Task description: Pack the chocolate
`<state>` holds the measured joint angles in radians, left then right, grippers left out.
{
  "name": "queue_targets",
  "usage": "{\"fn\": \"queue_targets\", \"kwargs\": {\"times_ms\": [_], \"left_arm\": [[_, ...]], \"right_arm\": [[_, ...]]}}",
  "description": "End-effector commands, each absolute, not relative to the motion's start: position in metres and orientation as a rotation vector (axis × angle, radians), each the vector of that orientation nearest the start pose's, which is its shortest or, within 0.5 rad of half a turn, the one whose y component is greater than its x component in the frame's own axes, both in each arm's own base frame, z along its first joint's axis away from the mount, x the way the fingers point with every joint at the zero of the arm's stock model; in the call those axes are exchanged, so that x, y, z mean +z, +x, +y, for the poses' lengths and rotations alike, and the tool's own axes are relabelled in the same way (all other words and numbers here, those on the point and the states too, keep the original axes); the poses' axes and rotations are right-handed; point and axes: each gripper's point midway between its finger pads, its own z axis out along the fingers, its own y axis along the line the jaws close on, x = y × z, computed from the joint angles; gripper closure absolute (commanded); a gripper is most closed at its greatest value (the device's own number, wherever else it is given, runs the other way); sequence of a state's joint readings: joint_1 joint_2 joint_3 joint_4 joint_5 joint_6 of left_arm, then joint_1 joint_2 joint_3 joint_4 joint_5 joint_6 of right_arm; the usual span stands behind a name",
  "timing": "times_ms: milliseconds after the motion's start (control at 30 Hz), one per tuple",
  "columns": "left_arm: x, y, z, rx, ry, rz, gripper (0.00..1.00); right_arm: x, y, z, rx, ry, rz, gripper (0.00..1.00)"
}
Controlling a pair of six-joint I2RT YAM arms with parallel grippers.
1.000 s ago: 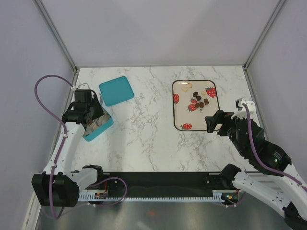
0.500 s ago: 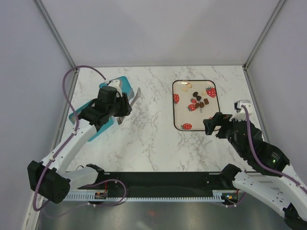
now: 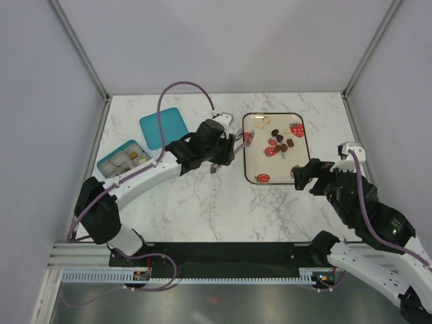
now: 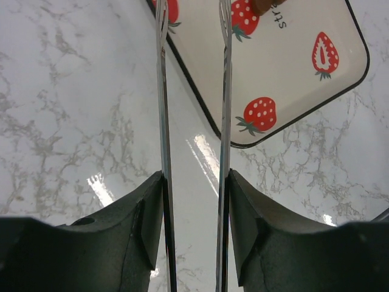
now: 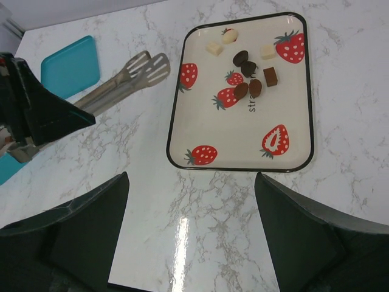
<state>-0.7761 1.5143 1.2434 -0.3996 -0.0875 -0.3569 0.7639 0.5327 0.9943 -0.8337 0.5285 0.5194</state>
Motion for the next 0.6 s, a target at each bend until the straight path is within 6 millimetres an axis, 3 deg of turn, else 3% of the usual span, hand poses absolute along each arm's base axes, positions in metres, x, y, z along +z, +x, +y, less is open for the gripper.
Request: {"fn": "queue_targets", "kwargs": {"times_ms": [0, 100, 133, 167, 267, 567], "left_arm": [[0.208, 0.322, -0.344, -0.512, 0.514, 2.101, 0.48], [0.209, 0.322, -0.369, -0.488, 0.576, 2.068, 0.48], [0.194, 0.326, -0.374, -0.443, 0.596, 2.084, 0.47], [0.197, 0.324, -0.383, -0.445, 0.61, 2.071, 0.47], [0.182, 0.325, -0.402, -0.421, 0.651, 2.077, 0.47], [0.147, 0.328, -0.432, -0.373, 0.728, 2.088, 0.46]], "right_arm": [[0.311, 0.184, 0.071, 0.355, 0.133, 1.844, 0.07], [0.314, 0.183, 0.067, 0.345, 0.133, 1.836, 0.07], [0.313, 0.183, 0.067, 0.341, 0.132, 1.837, 0.07], [0.315, 0.182, 0.065, 0.339, 0.135, 1.832, 0.07], [0.316, 0.181, 0.061, 0.331, 0.142, 1.826, 0.07], [0.321, 0.179, 0.051, 0.303, 0.158, 1.802, 0.07]]}}
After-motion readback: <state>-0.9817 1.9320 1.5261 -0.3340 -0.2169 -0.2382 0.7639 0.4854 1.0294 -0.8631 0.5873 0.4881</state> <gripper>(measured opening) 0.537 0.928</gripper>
